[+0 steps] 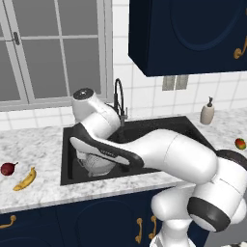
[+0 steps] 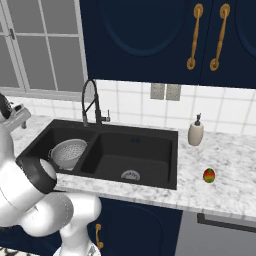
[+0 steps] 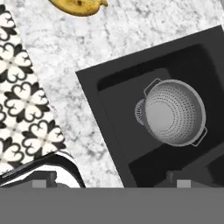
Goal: Put the colander in the sink, put the pear, mango, banana in the colander, and turn on the sink faucet and pour water over the colander.
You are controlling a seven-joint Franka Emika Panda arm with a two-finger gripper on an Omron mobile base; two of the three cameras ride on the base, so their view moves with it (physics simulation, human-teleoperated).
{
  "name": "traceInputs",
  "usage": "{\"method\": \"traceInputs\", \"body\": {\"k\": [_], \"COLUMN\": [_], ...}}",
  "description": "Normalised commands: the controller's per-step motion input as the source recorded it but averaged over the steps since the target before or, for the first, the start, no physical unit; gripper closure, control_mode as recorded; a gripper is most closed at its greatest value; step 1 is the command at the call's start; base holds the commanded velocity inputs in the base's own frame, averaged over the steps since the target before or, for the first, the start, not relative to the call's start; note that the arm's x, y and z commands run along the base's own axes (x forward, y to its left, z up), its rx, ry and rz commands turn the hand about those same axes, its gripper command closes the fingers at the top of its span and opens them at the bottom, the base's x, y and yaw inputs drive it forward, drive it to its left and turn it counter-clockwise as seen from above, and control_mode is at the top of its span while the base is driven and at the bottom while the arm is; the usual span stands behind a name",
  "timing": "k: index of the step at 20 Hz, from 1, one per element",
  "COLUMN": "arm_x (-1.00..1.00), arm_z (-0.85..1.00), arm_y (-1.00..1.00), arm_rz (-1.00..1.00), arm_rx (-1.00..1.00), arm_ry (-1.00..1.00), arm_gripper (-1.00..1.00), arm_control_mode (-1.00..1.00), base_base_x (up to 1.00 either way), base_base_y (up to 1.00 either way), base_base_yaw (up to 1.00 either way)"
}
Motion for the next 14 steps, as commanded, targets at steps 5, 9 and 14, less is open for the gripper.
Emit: {"method": "traceInputs", "body": {"k": [5,9,14], "arm_x": [-0.31,-0.11,-0.37], "arm_z": [0.59,0.32,0.09], "arm_y": [-0.71,-1.0,-1.0], "arm_rz": [-0.39,-0.33,-0.32], "arm_rx": [0.09,0.12,0.11], "arm_ry": [0.2,0.12,0.06], "arm_gripper": [-1.0,-1.0,-1.0], "arm_control_mode": [-1.0,-1.0,-1.0], "base_base_x": [0.0,0.0,0.0], "base_base_y": [0.0,0.0,0.0], "base_base_yaw": [0.0,0.0,0.0]}}
